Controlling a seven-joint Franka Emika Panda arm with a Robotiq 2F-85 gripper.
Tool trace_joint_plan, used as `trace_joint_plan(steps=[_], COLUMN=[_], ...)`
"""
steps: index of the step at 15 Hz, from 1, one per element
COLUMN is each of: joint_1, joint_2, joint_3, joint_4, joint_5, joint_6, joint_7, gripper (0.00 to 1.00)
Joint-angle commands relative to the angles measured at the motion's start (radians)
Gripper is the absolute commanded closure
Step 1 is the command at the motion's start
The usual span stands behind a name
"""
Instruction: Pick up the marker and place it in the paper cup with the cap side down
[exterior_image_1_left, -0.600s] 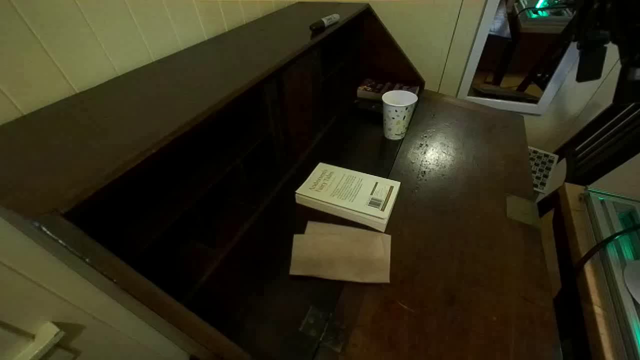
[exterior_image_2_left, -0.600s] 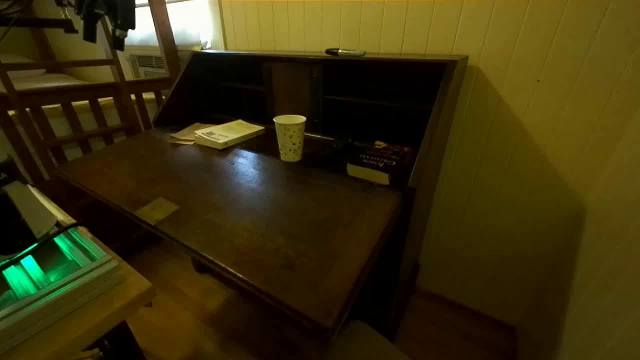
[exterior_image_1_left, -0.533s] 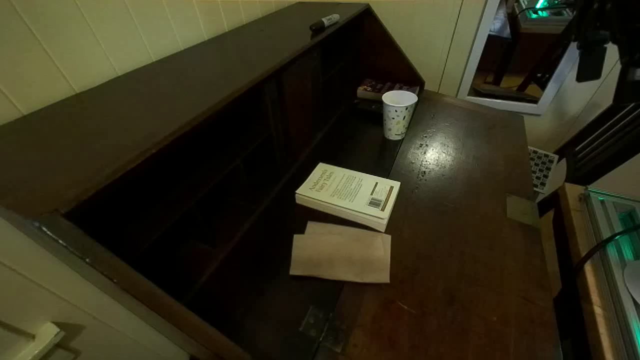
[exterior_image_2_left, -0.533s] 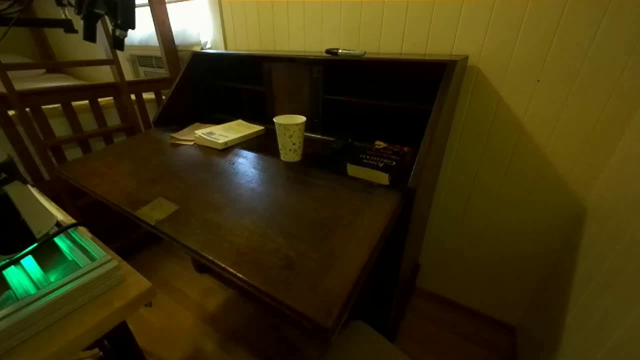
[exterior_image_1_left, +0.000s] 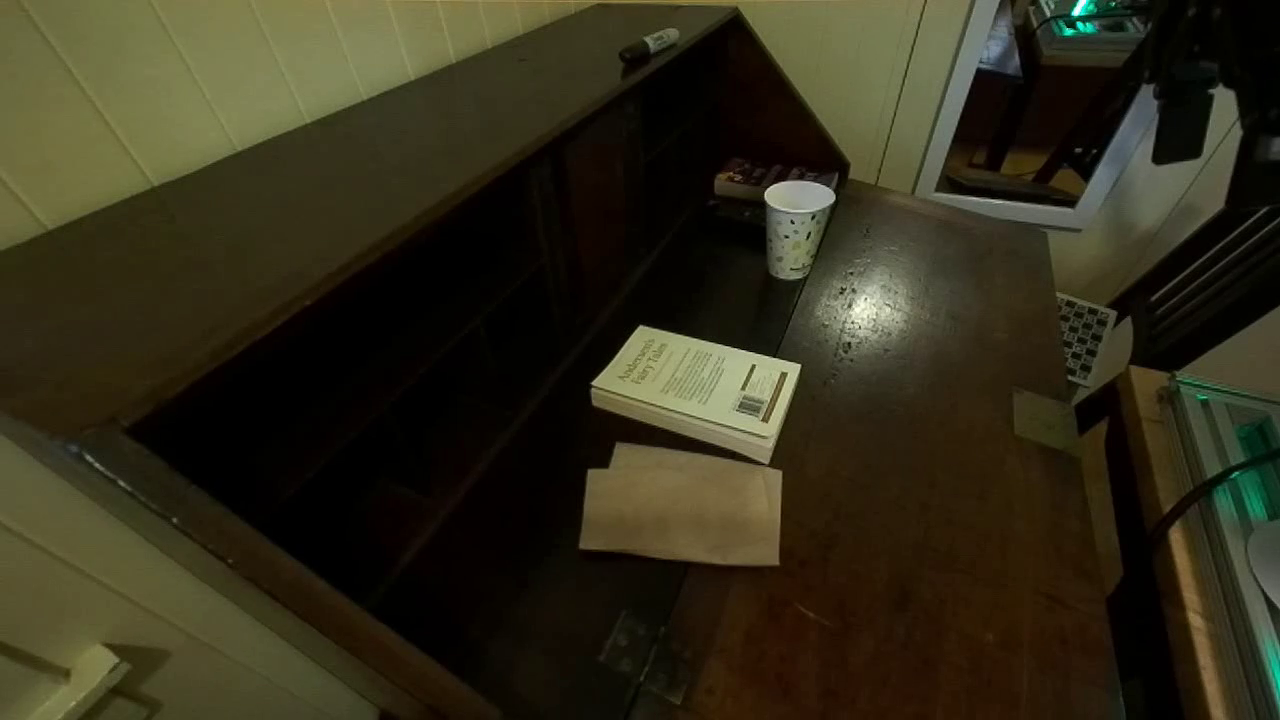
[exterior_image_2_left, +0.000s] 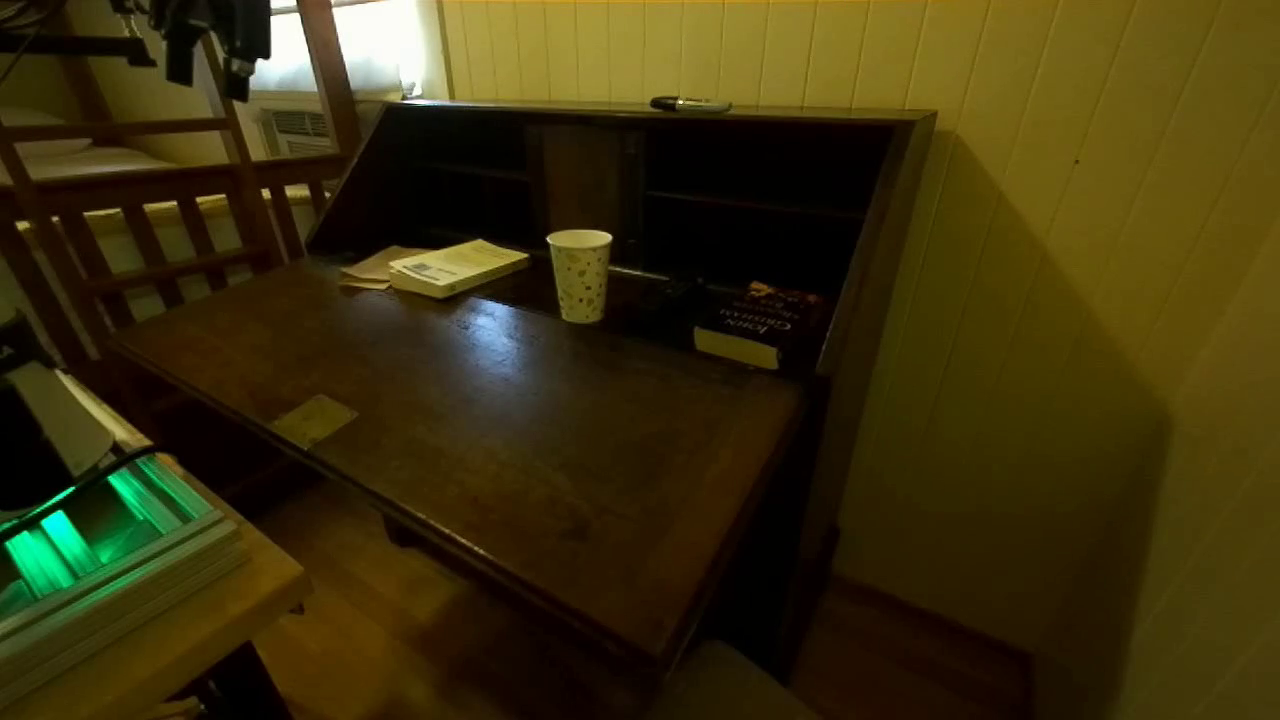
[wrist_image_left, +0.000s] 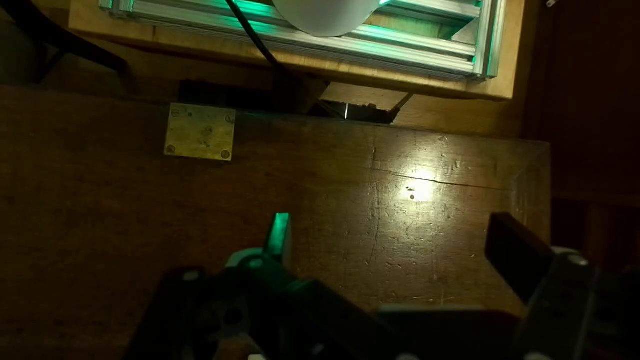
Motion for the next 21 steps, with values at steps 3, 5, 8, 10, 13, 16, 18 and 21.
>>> trace_joint_plan(steps=[3,5,8,10,13,16,18,21], joint_1=[-0.007,-0.007,-0.04,-0.072,-0.108,-0.132,-0.146,-0.159], joint_2=[0.001,0.001,-0.01,-0.016,-0.004,0.019,0.048,0.094], joint_3=[0.006,0.006,-0.006,-0.018,-0.038,-0.062,-0.083,-0.113], joint_4=[0.001,0.001,0.002,0.006,0.022,0.037,0.055,0.099], joint_5=[0.003,0.003,-0.027,-0.058,-0.103,-0.14,-0.15,-0.147], joint_6=[-0.001,-0.001,0.008,0.036,0.114,0.211,0.265,0.331], joint_7=[-0.003,-0.003,0.02,0.032,0.021,0.013,0.009,-0.002], gripper=[0.0,0.0,0.0,0.0,0.0,0.0,0.0,0.0])
